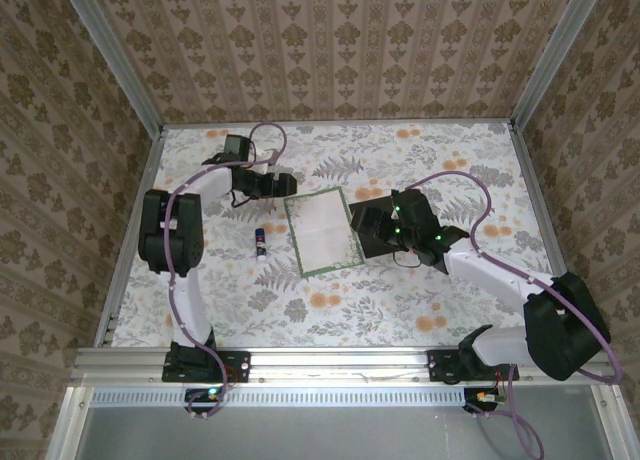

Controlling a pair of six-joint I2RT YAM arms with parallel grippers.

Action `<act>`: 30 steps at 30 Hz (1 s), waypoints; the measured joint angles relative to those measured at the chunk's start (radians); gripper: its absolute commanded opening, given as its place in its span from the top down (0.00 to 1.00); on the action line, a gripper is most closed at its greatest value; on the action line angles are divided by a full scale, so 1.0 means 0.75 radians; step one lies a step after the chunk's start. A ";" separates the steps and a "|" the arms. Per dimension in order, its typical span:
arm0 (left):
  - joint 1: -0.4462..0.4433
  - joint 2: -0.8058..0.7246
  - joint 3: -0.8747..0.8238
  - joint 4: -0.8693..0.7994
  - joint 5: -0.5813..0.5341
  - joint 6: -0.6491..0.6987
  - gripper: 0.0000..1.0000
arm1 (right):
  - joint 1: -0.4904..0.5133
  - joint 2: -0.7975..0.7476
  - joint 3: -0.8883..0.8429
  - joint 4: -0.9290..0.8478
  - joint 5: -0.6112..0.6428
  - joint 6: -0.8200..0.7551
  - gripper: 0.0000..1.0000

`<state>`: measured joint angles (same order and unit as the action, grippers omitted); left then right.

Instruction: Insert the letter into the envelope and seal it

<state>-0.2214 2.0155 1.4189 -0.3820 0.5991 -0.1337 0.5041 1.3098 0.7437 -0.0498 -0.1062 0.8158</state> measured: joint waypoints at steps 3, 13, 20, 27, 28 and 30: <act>0.000 0.022 0.025 -0.049 0.001 0.035 0.18 | -0.006 0.000 0.000 0.000 0.001 0.001 0.00; -0.007 0.060 0.056 -0.110 0.012 0.111 0.20 | -0.020 0.000 -0.009 -0.001 0.002 0.009 0.00; -0.018 0.094 0.061 -0.131 0.015 0.136 0.22 | -0.030 0.000 -0.010 -0.001 0.002 0.010 0.00; -0.027 0.109 0.083 -0.144 0.021 0.150 0.23 | -0.033 0.000 -0.011 -0.001 0.002 0.011 0.00; -0.028 0.110 0.087 -0.145 0.028 0.151 0.23 | -0.034 0.000 -0.011 -0.001 0.003 0.014 0.00; -0.033 0.114 0.098 -0.151 0.041 0.151 0.23 | -0.036 0.000 -0.011 -0.001 0.003 0.016 0.00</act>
<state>-0.2459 2.1014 1.4925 -0.4953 0.6296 -0.0204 0.4774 1.3098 0.7357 -0.0502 -0.1040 0.8276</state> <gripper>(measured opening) 0.768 0.999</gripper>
